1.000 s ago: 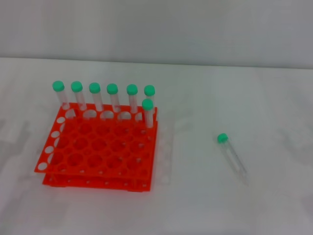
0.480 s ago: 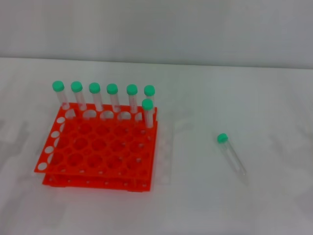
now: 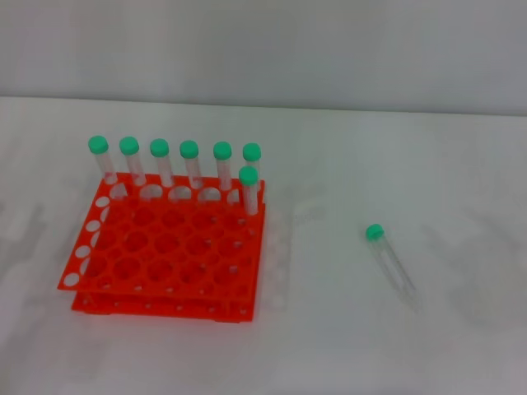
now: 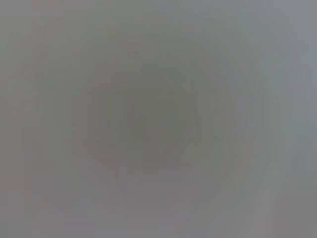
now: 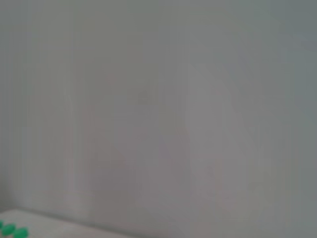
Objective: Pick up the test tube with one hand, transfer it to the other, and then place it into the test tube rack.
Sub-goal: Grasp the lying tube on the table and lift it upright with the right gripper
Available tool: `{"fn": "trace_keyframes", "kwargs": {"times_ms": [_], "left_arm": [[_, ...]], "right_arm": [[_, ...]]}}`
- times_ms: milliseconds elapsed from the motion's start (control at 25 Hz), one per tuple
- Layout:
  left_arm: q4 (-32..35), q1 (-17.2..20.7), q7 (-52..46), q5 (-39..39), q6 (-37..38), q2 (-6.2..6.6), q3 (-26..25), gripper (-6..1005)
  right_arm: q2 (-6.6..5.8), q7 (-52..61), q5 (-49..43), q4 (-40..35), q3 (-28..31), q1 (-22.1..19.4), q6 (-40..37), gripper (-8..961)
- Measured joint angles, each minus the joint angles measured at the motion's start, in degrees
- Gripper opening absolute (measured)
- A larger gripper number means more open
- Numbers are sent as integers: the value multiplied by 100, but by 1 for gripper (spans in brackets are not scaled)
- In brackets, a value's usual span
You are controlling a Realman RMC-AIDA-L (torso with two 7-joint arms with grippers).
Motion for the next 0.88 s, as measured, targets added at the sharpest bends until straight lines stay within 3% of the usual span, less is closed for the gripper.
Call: {"fn": "trace_keyframes", "kwargs": {"times_ms": [200, 480, 680, 880], "left_arm": [[0, -19, -11, 3, 106, 1, 0, 688], [0, -6, -106, 64, 161, 65, 0, 686], [5, 23, -106, 70, 243, 105, -1, 684], [11, 23, -106, 75, 277, 177, -1, 682]], "right_arm": [[1, 1290, -837, -1200, -581, 31, -381, 754], [2, 3981, -3353, -3301, -1443, 310, -665, 754], [7, 5771, -5071, -4172, -2248, 840, -76, 753], [36, 6740, -5704, -4263, -2788, 1493, 800, 753]]}}
